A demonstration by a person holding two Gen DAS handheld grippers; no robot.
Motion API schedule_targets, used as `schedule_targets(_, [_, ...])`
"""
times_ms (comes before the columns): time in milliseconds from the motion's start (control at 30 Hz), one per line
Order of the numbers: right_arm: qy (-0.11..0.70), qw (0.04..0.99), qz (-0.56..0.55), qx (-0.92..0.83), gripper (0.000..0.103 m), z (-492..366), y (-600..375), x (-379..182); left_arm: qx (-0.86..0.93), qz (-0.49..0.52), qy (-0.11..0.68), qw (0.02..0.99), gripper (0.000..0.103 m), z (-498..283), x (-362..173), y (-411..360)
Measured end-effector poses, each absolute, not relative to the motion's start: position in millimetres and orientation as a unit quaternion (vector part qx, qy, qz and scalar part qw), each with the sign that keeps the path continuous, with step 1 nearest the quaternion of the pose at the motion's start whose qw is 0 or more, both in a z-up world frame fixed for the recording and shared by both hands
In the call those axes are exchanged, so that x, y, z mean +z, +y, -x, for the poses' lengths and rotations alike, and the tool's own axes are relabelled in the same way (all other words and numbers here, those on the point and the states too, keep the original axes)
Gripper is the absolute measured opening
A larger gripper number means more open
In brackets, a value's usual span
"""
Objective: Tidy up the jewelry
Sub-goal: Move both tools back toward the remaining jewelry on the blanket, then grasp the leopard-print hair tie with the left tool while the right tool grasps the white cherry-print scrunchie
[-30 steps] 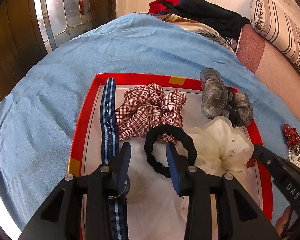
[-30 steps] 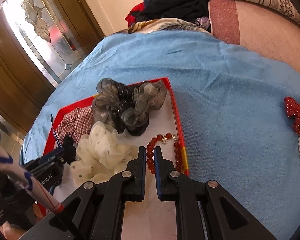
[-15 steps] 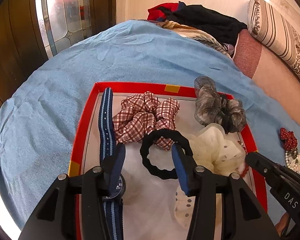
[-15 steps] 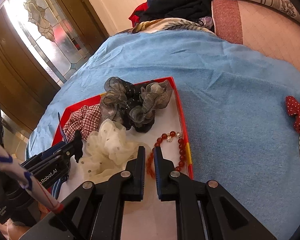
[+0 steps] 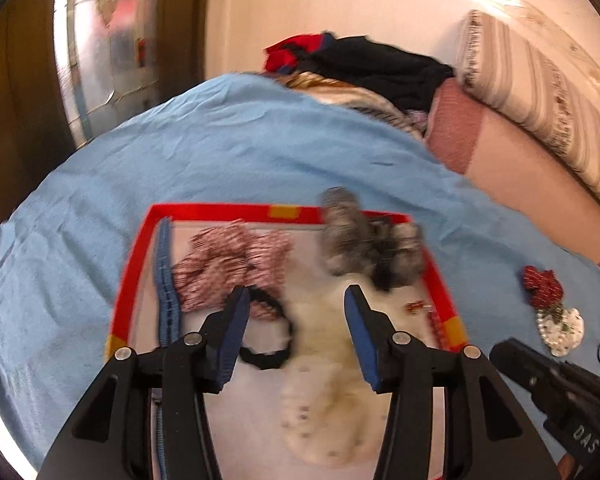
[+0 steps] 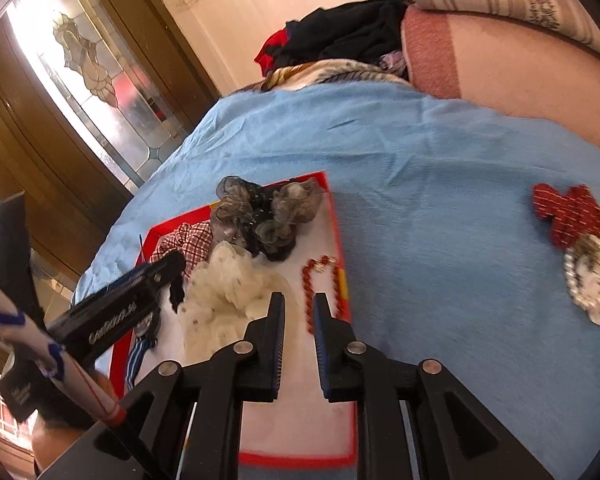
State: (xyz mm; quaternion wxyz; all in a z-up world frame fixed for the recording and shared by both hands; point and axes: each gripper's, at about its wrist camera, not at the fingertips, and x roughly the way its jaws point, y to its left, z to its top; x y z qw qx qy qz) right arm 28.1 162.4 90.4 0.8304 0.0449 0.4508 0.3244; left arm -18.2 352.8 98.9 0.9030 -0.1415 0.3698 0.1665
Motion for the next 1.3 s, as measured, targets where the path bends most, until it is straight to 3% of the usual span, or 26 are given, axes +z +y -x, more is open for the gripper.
schedule_targets(567, [0.453,0.866,-0.130,0.170,0.017,-30.5,-47.8,73.8,0.016,0.064,0.388,0.919,0.050,-8.6,92.5,207.4])
schedule_targets(700, [0.449,0.869,-0.160,0.130,0.034,-59.9,-78.6,67.1,-0.003,0.042,0.395,0.918,0.050,-10.2,86.0,187.9])
schedule_targets(967, [0.471,0.856,-0.179,0.116,0.037,-121.1,-79.8,42.0,-0.002,0.036,0.407,0.913,0.050,-17.5,77.9,183.8])
schedule_targets(1033, [0.471,0.857,-0.176,0.116,0.009,-122.9,-75.9,37.6,-0.004,0.035,0.409,0.912,0.050,-18.7,77.3,182.9])
schedule_targets(1300, [0.446,0.860,-0.160,0.190,0.006,-43.0,-80.9,73.5,-0.015,0.033,0.406,0.913,0.050,-19.4,77.2,174.3])
